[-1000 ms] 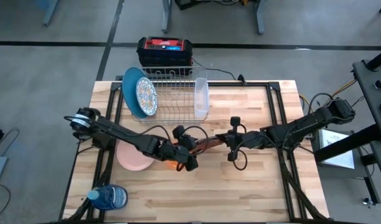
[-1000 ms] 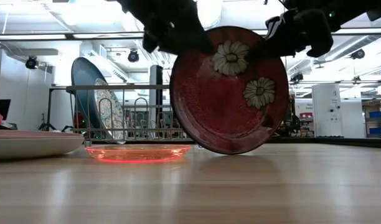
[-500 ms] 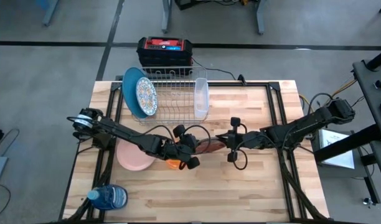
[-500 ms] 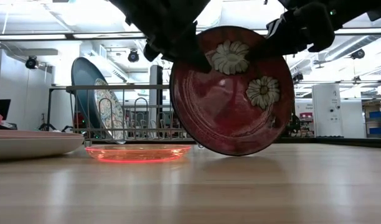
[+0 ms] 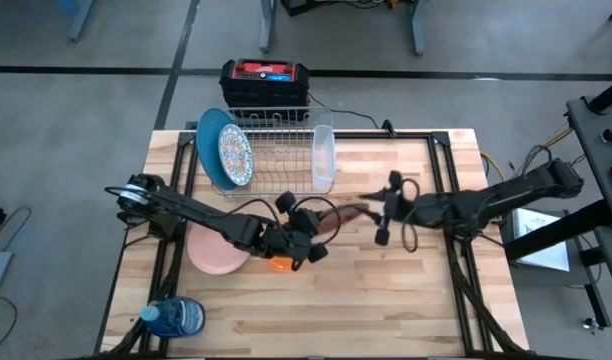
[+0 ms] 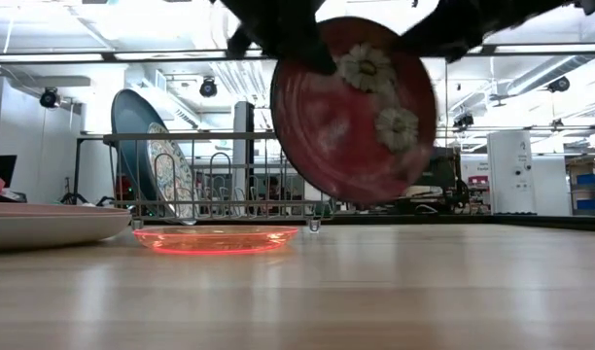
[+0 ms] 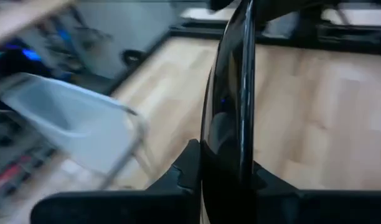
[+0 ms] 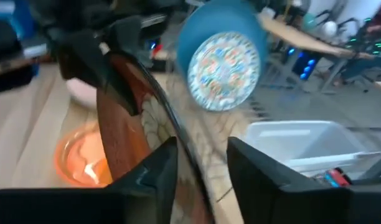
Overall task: Sort dishes
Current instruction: Put the red plate in the dishwasher rack
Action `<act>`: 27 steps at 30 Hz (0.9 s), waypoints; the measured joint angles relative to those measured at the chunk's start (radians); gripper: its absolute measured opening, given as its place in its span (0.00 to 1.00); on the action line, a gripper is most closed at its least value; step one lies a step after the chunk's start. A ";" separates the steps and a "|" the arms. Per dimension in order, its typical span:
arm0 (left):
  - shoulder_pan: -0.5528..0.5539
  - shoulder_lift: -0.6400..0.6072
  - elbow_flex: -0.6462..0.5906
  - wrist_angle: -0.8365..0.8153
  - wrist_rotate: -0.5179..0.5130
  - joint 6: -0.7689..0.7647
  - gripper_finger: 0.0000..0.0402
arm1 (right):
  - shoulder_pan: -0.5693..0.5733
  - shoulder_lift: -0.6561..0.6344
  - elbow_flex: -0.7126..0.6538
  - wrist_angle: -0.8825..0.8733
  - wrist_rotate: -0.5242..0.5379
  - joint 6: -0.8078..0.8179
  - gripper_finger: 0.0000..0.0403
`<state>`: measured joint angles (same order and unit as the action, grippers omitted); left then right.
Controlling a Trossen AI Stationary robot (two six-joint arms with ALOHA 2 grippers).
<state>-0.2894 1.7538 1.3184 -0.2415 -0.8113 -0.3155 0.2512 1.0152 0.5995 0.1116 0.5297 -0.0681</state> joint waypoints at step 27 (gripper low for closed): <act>-0.017 -0.003 0.536 -0.934 -0.328 -0.338 0.04 | -0.028 -0.214 -0.015 -0.148 0.206 0.172 0.56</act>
<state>-0.3061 1.7504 1.8546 -1.1758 -1.1397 -0.6533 0.2236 0.8012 0.5849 -0.0360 0.7353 0.1035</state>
